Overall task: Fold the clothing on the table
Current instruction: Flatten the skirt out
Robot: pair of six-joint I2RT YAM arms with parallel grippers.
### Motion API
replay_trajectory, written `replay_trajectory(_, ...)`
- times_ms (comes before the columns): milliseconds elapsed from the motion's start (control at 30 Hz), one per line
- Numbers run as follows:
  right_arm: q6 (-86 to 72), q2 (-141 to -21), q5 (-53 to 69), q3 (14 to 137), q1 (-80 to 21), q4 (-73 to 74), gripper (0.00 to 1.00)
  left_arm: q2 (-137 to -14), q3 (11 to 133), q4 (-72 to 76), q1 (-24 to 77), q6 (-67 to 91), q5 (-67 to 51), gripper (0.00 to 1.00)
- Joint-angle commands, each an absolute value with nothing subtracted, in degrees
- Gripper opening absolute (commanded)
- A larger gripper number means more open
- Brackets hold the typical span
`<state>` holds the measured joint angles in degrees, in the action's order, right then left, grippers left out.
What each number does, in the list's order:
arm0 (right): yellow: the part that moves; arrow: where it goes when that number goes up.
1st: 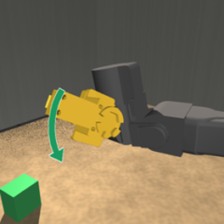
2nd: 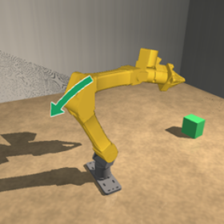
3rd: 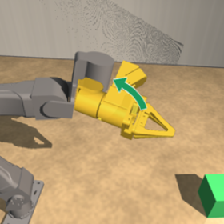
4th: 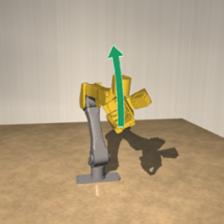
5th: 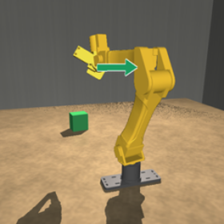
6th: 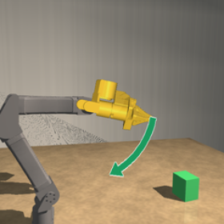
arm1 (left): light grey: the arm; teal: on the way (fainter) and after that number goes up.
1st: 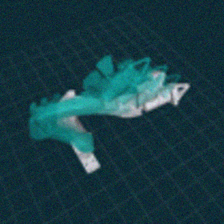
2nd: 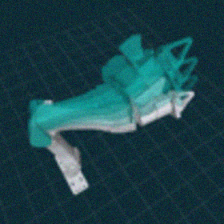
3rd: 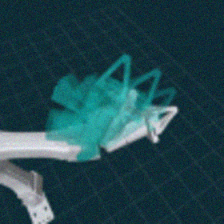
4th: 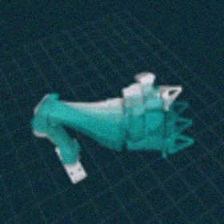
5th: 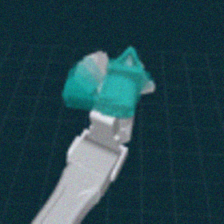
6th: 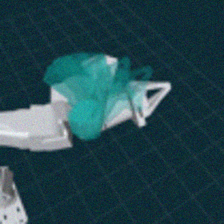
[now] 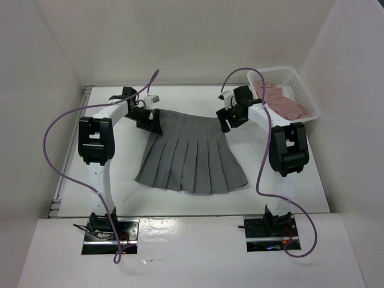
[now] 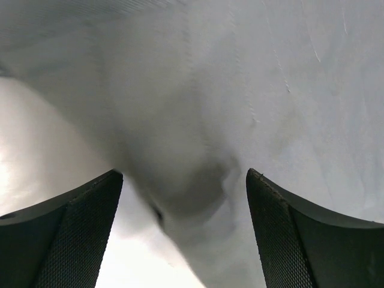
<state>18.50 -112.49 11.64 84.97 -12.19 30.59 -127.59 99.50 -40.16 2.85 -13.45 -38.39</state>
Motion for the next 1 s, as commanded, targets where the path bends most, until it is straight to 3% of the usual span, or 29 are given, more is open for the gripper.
replay_trajectory(0, 19.07, -113.46, 14.49, 87.8, -11.34, 27.25, 0.77, -128.58, 101.78, -35.78, 0.8, -13.45, -42.19, 0.9)
replay_trajectory(700, 19.08, -114.16, 17.13, 86.13, -10.28, 24.96, 0.74, -138.6, 114.6, -31.99, -4.39, -6.42, -48.51, 0.92)
replay_trajectory(967, 17.31, -118.3, 21.0, 92.45, -9.76, 26.01, 0.71, -140.44, 117.68, -32.52, -2.55, -5.89, -47.99, 0.92)
